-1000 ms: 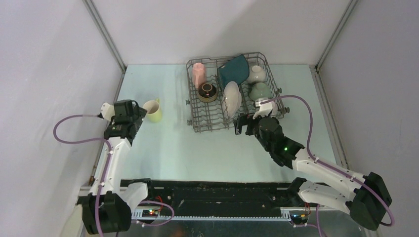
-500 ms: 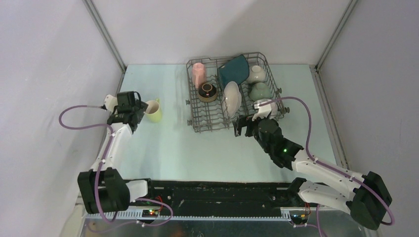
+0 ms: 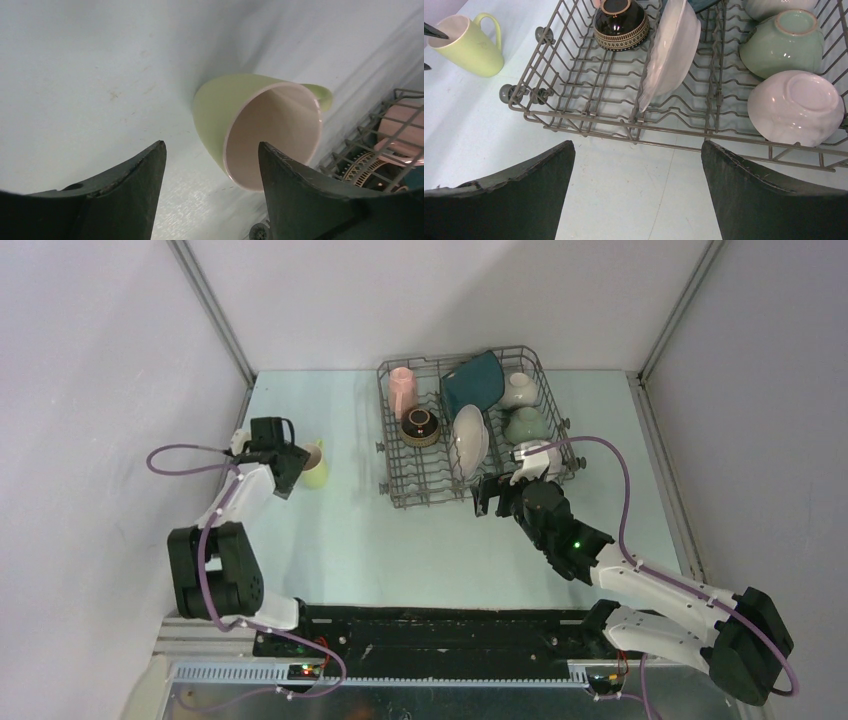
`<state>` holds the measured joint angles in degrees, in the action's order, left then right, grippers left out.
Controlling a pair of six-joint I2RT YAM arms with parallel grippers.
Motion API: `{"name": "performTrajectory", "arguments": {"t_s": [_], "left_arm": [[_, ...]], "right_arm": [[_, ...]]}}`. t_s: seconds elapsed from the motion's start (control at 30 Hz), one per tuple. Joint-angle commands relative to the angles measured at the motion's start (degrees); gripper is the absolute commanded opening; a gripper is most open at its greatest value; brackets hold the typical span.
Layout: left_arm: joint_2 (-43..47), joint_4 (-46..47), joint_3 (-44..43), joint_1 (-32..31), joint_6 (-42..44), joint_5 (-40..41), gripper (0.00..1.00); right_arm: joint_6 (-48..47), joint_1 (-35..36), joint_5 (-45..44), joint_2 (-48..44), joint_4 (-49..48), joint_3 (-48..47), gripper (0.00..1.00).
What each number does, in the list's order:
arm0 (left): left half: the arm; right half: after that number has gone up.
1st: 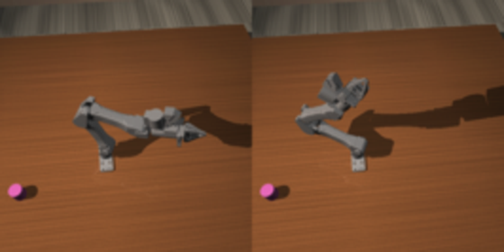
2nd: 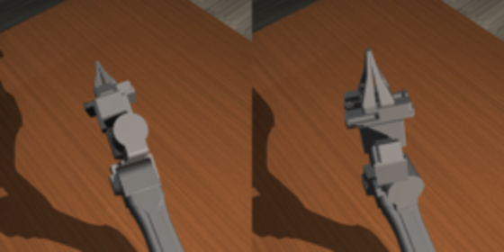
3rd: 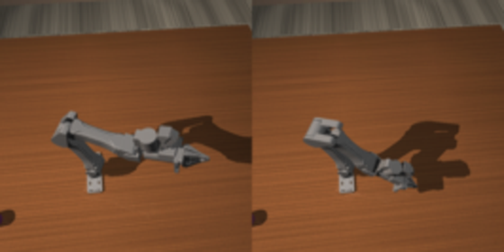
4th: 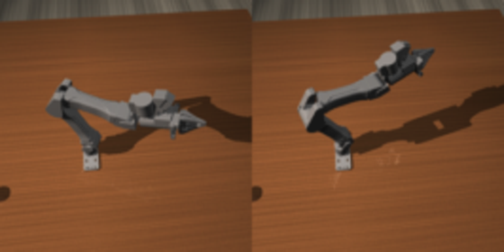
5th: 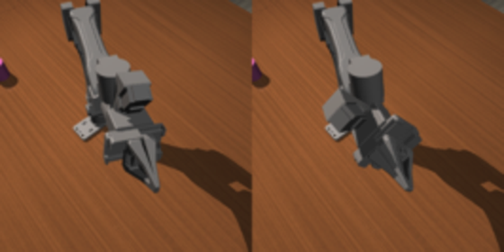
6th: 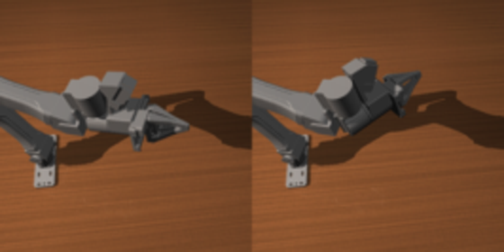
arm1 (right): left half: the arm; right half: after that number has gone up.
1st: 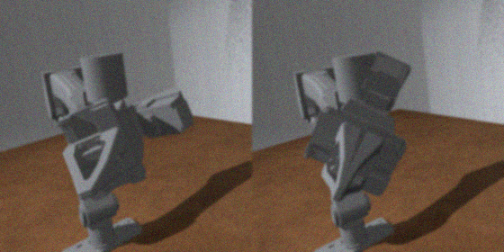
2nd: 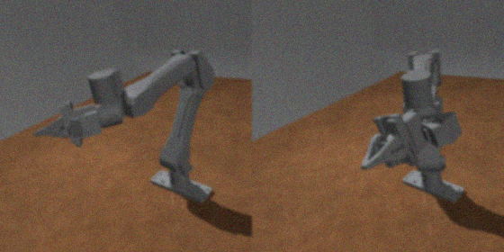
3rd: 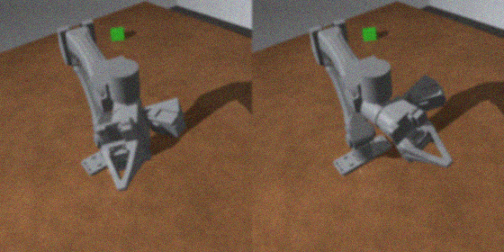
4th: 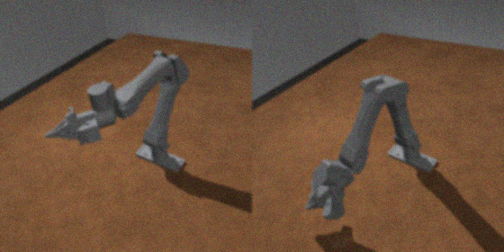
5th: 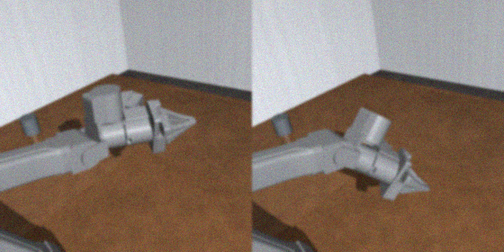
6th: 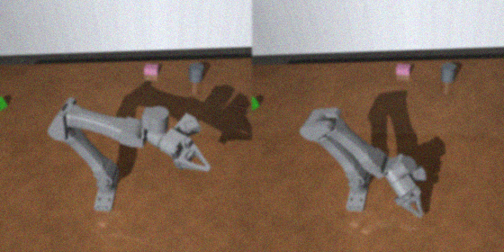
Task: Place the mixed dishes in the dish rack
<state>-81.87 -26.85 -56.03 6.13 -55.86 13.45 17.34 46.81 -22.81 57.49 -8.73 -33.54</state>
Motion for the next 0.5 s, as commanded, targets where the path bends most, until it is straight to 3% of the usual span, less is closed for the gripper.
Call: {"name": "performTrajectory", "arguments": {"t_s": [0.0,0.07,0.13,0.27,0.3,0.37,0.47], "left_arm": [[-2.82,2.97,-1.87,0.43,-1.09,-3.99,0.73],[-3.80,3.67,-1.59,0.46,-1.13,-4.32,0.68],[-4.56,4.63,-1.04,0.46,-1.20,-5.13,0.56],[-4.26,6.42,0.60,0.43,-1.18,-6.85,0.21],[-3.39,6.12,1.08,0.45,-1.18,-6.37,0.07],[-1.00,5.41,2.26,0.40,-1.59,-5.14,0.01],[3.73,7.20,6.21,0.40,-3.52,-4.55,0.00]], "right_arm": [[-0.59,0.36,-1.82,-1.62,-1.92,-0.03,0.99],[-0.78,0.37,-1.92,-1.86,-1.84,-0.03,1.00],[-0.96,0.43,-2.04,-2.15,-1.83,-0.02,1.00],[-1.26,0.46,-2.15,-2.56,-1.83,-0.03,1.00],[-1.39,0.47,-2.20,-2.65,-1.82,-0.03,1.00],[-1.63,0.48,-2.28,-3.02,-1.71,-0.03,1.00],[-1.89,0.50,-1.92,-3.66,-1.61,-0.06,1.00]]}}
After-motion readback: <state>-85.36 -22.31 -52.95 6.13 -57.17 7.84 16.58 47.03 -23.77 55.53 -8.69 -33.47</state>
